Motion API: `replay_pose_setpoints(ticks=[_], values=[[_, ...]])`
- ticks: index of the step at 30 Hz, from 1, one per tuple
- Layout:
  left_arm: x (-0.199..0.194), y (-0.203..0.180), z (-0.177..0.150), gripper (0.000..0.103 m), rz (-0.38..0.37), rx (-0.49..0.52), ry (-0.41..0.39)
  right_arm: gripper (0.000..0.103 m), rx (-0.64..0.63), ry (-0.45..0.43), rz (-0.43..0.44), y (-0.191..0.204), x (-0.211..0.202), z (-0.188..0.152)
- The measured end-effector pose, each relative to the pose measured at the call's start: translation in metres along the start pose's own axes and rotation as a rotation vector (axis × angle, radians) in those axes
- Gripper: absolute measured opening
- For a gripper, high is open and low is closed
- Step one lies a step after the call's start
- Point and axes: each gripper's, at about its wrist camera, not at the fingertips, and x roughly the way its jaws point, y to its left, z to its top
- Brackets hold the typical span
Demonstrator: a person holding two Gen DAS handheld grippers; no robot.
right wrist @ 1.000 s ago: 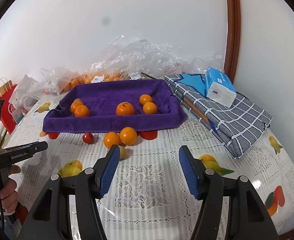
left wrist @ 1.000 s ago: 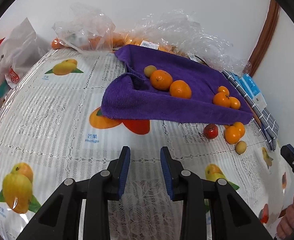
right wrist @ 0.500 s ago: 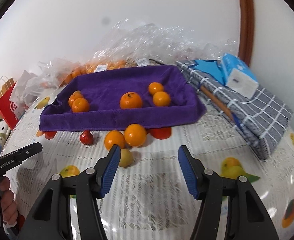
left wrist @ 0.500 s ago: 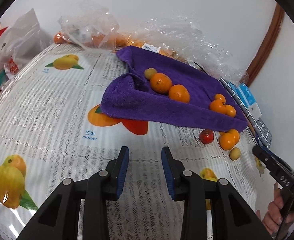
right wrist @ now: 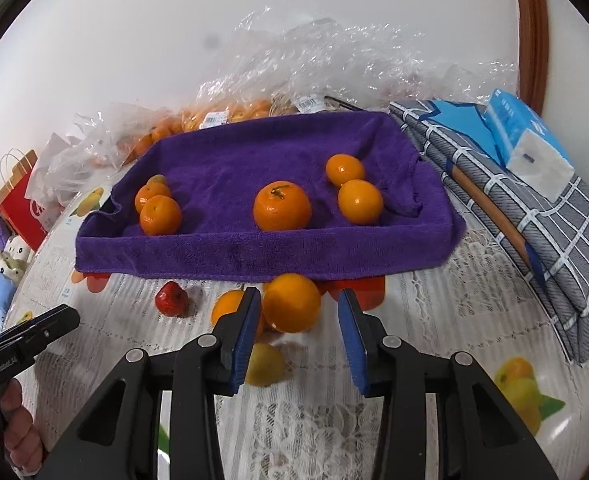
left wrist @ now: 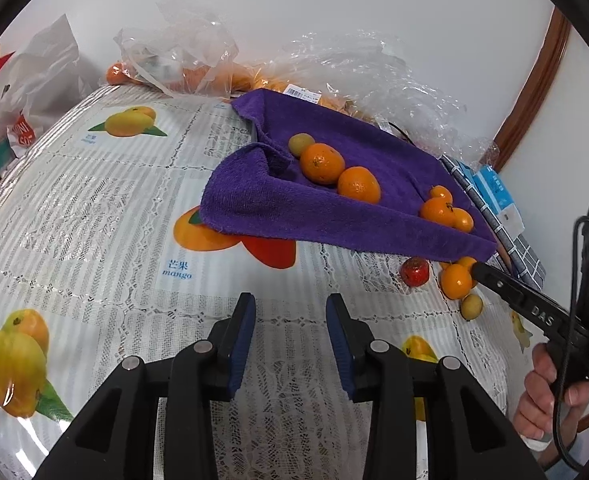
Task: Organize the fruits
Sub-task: 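Close the right gripper on a loose orange in front of the towel, then lift the orange with the right gripper while the left grasps a small red fruit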
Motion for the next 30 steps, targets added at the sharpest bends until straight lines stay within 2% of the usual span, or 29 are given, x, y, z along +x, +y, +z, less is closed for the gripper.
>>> replay_pose_setpoints(ticks=[5, 13, 15, 18, 24, 28, 30], values=[[0.000, 0.001, 0.000, 0.036, -0.009, -0.004, 0.001, 0.038, 0.042, 0.010, 0.041, -0.004, 0.008, 0.004], [0.000, 0.001, 0.000, 0.037, -0.010, 0.003, 0.002, 0.038, 0.060, 0.046, 0.058, -0.003, 0.015, 0.013], [0.000, 0.001, 0.000, 0.037, -0.010, 0.003, 0.001, 0.033, 0.082, 0.065, 0.085, -0.005, 0.018, 0.015], [-0.001, 0.000, -0.001, 0.037, -0.011, 0.006, 0.000, 0.032, 0.096, 0.070, 0.103, -0.006, 0.020, 0.017], [-0.001, -0.001, -0.001, 0.037, -0.013, 0.011, 0.002, 0.032, 0.101, 0.052, 0.069, -0.016, 0.005, 0.013], [-0.001, -0.001, -0.001, 0.037, -0.016, 0.013, 0.002, 0.032, 0.068, 0.036, 0.004, -0.024, -0.013, 0.004], [-0.001, -0.002, -0.001, 0.037, -0.018, 0.016, 0.003, 0.033, 0.064, 0.040, -0.001, -0.028, -0.016, 0.000]])
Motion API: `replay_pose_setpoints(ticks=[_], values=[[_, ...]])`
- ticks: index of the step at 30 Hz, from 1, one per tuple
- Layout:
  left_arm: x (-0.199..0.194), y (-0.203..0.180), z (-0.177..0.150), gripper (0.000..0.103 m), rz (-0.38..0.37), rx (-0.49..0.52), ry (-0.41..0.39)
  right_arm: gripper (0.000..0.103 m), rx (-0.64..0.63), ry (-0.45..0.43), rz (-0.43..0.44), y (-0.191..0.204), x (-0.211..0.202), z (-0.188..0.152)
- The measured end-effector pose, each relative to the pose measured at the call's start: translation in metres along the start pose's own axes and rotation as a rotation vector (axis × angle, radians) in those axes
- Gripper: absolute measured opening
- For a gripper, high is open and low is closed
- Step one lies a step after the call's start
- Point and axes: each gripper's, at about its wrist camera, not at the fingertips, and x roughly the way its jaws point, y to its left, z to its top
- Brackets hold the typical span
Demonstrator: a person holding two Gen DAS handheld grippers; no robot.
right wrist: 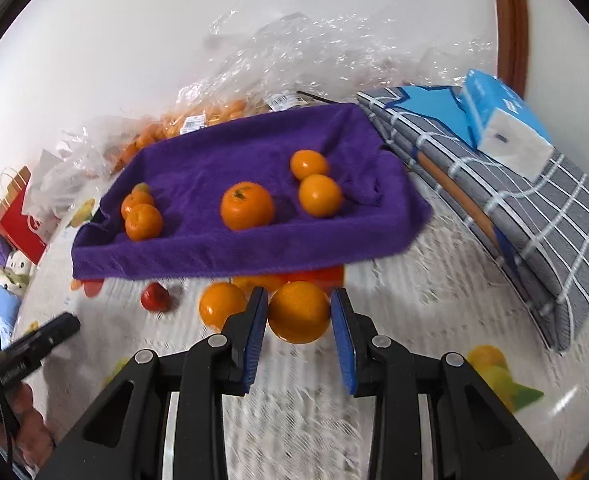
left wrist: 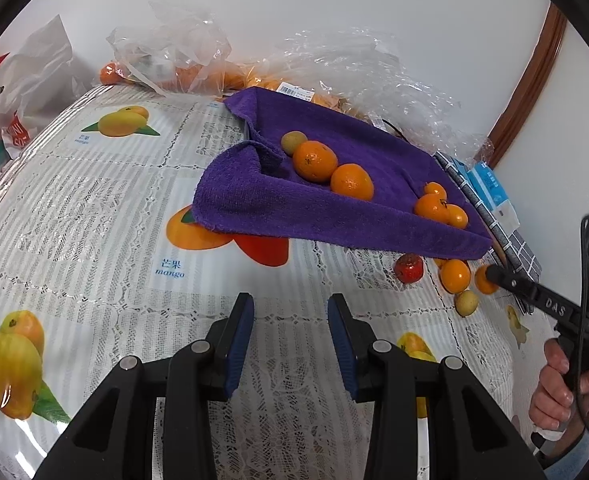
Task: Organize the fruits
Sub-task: 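Lift the orange with the right gripper while the left grasps a small red fruit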
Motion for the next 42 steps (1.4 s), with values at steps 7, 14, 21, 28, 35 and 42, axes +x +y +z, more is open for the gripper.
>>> replay_pose_setpoints(ticks=[7, 14, 21, 28, 35, 42], values=[[-0.001, -0.002, -0.001, 0.037, 0.004, 0.020, -0.002, 0.036, -0.023, 0.010, -0.008, 0.001, 0.009, -0.014], [0.002, -0.006, -0.001, 0.037, 0.024, 0.043, 0.016, 0.035, -0.058, 0.001, -0.013, 0.007, 0.013, -0.020], [0.006, -0.043, 0.007, 0.037, -0.025, 0.106, 0.082, 0.035, -0.078, -0.049, -0.064, -0.003, 0.000, -0.026], [0.033, -0.092, 0.016, 0.037, -0.032, 0.202, 0.094, 0.035, -0.006, -0.083, -0.047, -0.027, -0.016, -0.034], [0.059, -0.101, 0.019, 0.037, -0.009, 0.168, 0.112, 0.035, -0.034, -0.091, 0.001, -0.020, -0.019, -0.036], [0.065, -0.102, 0.019, 0.023, -0.037, 0.159, 0.076, 0.035, -0.020, -0.092, 0.024, -0.022, -0.018, -0.036]])
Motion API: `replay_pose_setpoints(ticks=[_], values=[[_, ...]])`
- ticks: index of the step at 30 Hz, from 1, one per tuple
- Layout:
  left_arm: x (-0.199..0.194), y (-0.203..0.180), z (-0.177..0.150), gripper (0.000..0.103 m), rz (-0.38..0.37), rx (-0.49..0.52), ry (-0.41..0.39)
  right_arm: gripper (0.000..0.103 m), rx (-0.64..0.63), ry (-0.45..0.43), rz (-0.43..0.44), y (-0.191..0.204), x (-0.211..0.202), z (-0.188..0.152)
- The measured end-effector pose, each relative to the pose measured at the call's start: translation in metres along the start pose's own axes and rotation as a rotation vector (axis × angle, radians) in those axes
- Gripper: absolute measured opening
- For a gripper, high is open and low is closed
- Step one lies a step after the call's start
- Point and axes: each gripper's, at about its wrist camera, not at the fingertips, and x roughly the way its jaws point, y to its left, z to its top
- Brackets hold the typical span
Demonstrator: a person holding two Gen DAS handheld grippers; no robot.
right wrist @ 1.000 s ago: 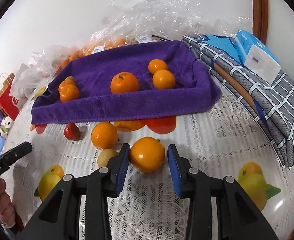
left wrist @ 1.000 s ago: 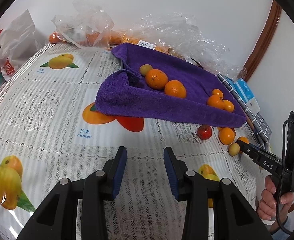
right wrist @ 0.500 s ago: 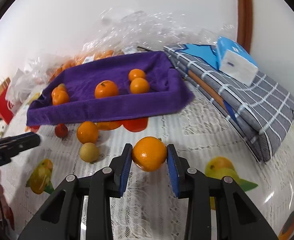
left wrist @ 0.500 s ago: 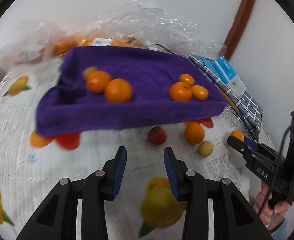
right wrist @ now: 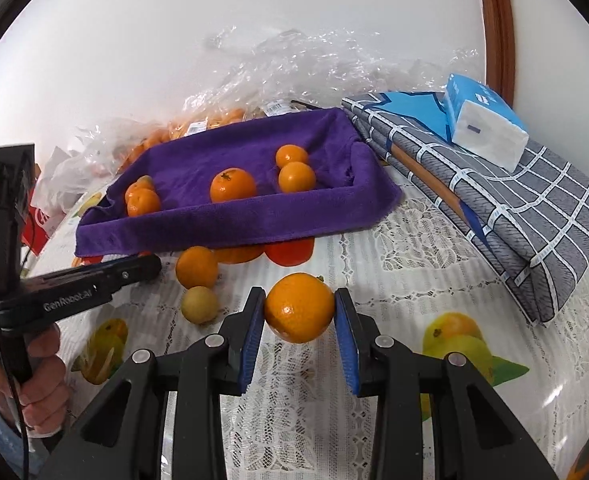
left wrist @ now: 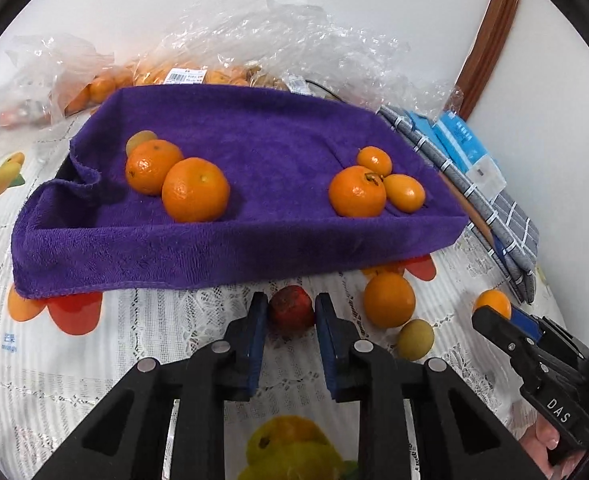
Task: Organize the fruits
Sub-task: 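Lift the orange with the right gripper while the left grasps a small red fruit, then carry both held fruits over the purple towel and lower them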
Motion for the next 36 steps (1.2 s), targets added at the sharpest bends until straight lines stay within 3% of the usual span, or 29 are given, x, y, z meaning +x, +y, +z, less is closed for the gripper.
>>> replay_pose_setpoints(ticks=[3, 10, 20, 29, 33, 36], values=[[-0.005, 0.004, 0.001, 0.023, -0.035, -0.024, -0.017, 0.035, 0.008, -0.012, 0.000, -0.001, -0.002, 0.000], [-0.036, 0.019, 0.008, 0.023, -0.031, -0.052, -0.076, 0.035, -0.003, 0.010, -0.025, 0.003, -0.003, 0.007], [-0.077, 0.063, 0.057, 0.023, 0.039, -0.097, -0.173, 0.035, -0.073, -0.100, -0.076, 0.030, -0.020, 0.078], [-0.045, 0.067, 0.104, 0.023, 0.069, -0.130, -0.205, 0.035, -0.038, -0.141, -0.024, 0.044, 0.016, 0.136], [-0.018, 0.067, 0.110, 0.023, 0.017, -0.159, -0.187, 0.035, -0.032, -0.105, 0.001, 0.044, 0.044, 0.138], [-0.003, 0.065, 0.102, 0.023, 0.020, -0.139, -0.180, 0.035, -0.027, -0.064, 0.012, 0.038, 0.065, 0.129]])
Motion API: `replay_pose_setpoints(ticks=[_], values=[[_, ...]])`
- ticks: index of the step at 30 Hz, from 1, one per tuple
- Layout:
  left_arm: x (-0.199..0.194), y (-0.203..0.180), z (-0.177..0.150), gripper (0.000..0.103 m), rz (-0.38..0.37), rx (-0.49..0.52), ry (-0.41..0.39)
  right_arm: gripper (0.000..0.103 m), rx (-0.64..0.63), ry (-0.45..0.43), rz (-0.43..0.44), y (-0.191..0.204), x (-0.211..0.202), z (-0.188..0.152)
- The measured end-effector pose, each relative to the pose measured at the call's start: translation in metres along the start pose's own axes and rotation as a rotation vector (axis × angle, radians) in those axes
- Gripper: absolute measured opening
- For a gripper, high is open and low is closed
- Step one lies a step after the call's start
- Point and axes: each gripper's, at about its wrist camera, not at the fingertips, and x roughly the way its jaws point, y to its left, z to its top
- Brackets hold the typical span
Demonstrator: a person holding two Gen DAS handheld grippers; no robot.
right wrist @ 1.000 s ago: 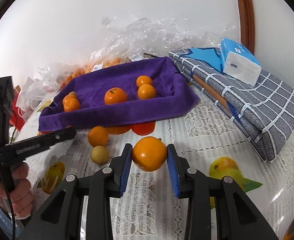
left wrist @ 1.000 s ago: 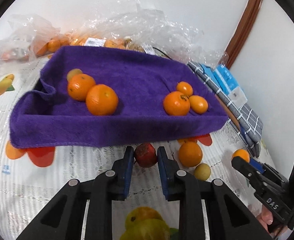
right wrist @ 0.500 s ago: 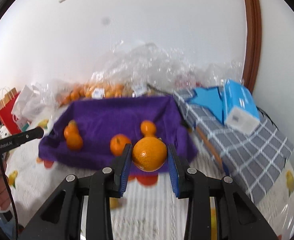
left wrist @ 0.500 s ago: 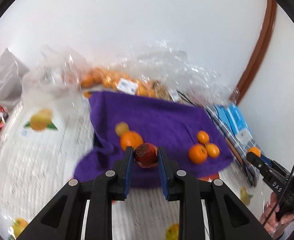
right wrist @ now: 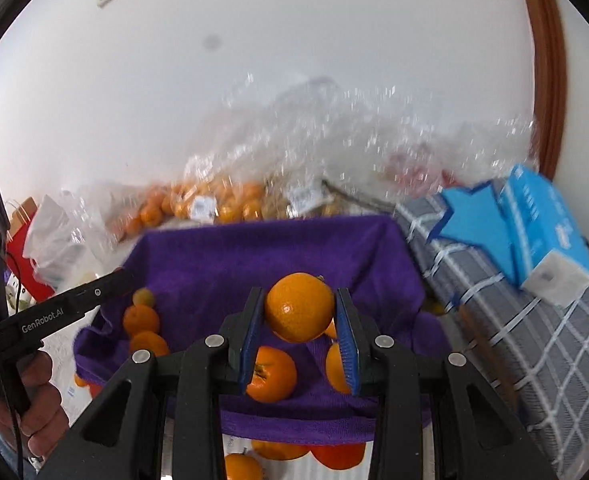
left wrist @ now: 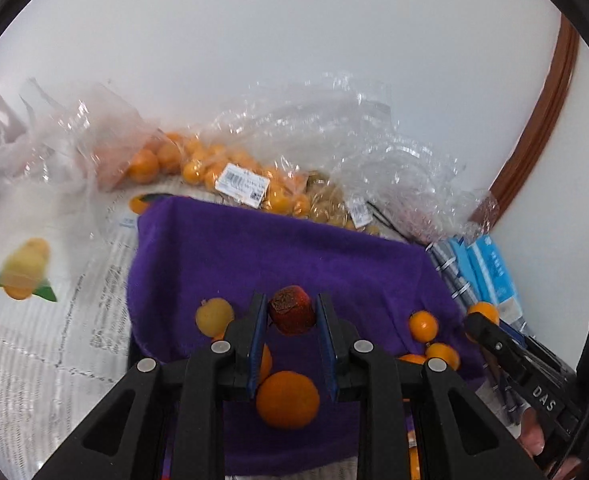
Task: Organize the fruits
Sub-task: 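Carry both held fruits over the purple towel and lower them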
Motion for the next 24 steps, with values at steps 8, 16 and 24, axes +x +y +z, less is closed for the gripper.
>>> replay_pose_setpoints(ticks=[8, 16, 24], values=[[0.014, -0.007, -0.013, 0.023, -0.018, 0.058, 0.002, 0.035, 0.031, 0.072, 0.008, -0.010, 0.029, -0.010], [0.022, -0.017, -0.021, 0.023, -0.024, 0.115, 0.014, 0.035, 0.017, 0.101, 0.007, -0.009, 0.040, -0.016], [0.030, -0.010, -0.022, 0.023, -0.040, 0.088, 0.049, 0.035, -0.011, 0.085, 0.016, -0.005, 0.038, -0.019]])
